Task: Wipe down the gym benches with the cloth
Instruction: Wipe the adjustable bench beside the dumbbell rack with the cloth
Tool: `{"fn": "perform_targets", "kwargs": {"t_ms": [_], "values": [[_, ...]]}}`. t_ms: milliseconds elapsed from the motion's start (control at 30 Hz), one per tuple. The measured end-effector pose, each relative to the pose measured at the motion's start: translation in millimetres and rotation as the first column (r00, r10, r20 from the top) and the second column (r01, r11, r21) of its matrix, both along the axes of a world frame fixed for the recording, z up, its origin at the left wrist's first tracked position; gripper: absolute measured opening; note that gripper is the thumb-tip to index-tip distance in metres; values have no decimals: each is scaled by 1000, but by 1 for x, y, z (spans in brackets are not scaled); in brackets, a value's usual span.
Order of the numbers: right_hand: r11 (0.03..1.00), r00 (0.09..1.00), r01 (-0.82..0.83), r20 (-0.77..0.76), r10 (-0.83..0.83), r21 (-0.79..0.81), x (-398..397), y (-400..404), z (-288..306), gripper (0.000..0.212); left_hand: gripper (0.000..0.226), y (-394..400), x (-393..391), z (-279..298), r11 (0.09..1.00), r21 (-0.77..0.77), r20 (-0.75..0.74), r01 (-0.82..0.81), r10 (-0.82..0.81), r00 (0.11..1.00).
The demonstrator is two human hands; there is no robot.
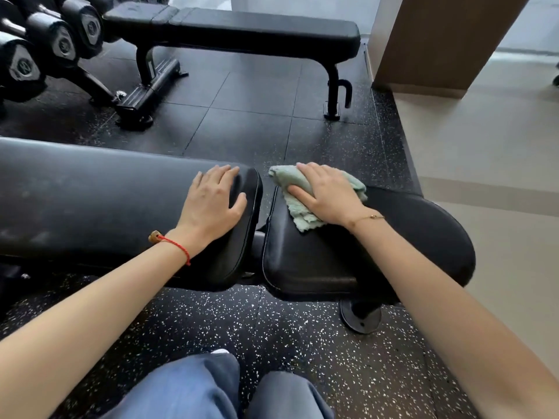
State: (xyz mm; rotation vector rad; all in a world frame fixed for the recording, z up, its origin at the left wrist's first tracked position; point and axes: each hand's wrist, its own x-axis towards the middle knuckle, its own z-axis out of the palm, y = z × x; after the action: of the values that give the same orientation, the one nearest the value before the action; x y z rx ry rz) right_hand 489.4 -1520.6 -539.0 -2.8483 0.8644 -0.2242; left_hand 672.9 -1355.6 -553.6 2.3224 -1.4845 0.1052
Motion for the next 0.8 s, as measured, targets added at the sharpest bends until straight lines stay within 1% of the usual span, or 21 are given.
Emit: {"fn": "perform_targets", "kwargs": {"t_ms": [100,200,267,333,400,500,567,633,667,800], "values": [[996,999,-37,-29,40,80,-28,-7,9,66,58,-14,8,7,998,58,-1,30,-30,1000],[987,997,68,-54,-61,145,-76,-16,19,68,60,-20,15,15,989,137,-13,48,-47,999],[979,991,124,-78,-112,163,-88,-24,23,68,63,-20,17,19,980,193,-27,54,-50,998],[975,983,140,-139,-117,173,-66,-34,24,65,63,-21,20,24,967,242,-42,73,-65,997],[962,977,143,-188,-100,233,-22,-39,26,58,60,-23,25,28,955,280,-61,97,-83,995],[958,958,76,-287,7,278,38,-40,23,54,57,-32,36,36,939,319,-80,126,-105,991],[945,956,47,-288,51,324,46,-41,23,55,57,-39,42,39,925,350,-99,149,-122,988],[921,969,55,-244,44,385,22,-47,26,59,57,-45,45,40,905,387,-116,177,-143,983],[910,971,87,-238,13,405,2,-51,29,61,56,-49,46,40,893,407,-129,191,-151,980],[865,948,282,-258,-185,416,-100,-74,39,60,52,-62,47,41,860,457,-190,228,-155,969]]}}
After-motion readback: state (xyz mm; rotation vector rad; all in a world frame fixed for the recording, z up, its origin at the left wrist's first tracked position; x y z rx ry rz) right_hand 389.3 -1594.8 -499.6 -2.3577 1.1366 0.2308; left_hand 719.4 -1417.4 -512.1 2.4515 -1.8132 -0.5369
